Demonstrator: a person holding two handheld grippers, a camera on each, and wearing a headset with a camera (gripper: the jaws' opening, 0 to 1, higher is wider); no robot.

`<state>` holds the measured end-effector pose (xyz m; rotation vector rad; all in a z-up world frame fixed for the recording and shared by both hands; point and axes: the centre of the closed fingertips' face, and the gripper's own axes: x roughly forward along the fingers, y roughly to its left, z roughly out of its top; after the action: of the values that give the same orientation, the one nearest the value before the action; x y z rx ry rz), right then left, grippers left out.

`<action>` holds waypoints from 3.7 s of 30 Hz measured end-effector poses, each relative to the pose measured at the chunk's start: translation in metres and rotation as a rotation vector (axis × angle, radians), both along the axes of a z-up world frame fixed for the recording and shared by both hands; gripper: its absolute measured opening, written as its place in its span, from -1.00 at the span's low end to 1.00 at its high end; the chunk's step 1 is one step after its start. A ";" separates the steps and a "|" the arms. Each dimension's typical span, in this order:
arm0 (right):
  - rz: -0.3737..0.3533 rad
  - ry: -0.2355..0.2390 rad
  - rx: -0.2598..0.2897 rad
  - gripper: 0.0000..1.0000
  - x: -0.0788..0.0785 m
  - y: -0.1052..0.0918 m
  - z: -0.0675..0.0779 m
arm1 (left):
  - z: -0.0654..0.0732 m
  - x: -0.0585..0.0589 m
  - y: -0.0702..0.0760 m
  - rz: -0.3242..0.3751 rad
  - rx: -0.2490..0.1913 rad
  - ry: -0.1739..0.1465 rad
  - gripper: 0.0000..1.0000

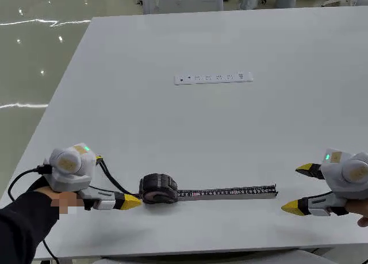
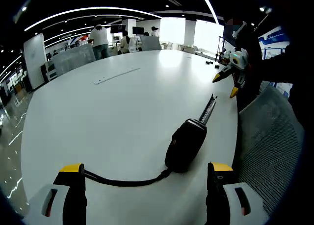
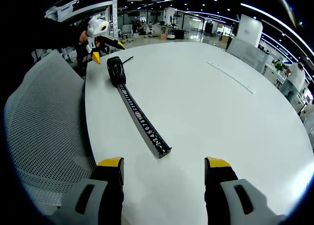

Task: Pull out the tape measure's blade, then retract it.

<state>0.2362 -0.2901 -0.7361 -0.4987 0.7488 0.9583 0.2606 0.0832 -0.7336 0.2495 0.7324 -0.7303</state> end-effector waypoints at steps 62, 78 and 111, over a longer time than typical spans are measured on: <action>-0.202 -0.128 0.090 1.00 -0.039 -0.066 0.024 | 0.035 -0.038 -0.001 0.230 -0.102 -0.128 1.00; -0.138 -0.140 0.085 1.00 -0.032 -0.047 0.034 | 0.066 -0.021 -0.052 0.255 -0.193 -0.091 1.00; -0.014 -0.174 0.041 0.99 -0.017 -0.020 0.046 | 0.016 0.005 -0.063 0.636 -0.138 -0.122 1.00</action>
<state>0.2194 -0.3097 -0.6905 -0.5335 0.5742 0.9028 0.2660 0.0203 -0.7171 -0.0688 0.5938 -0.1558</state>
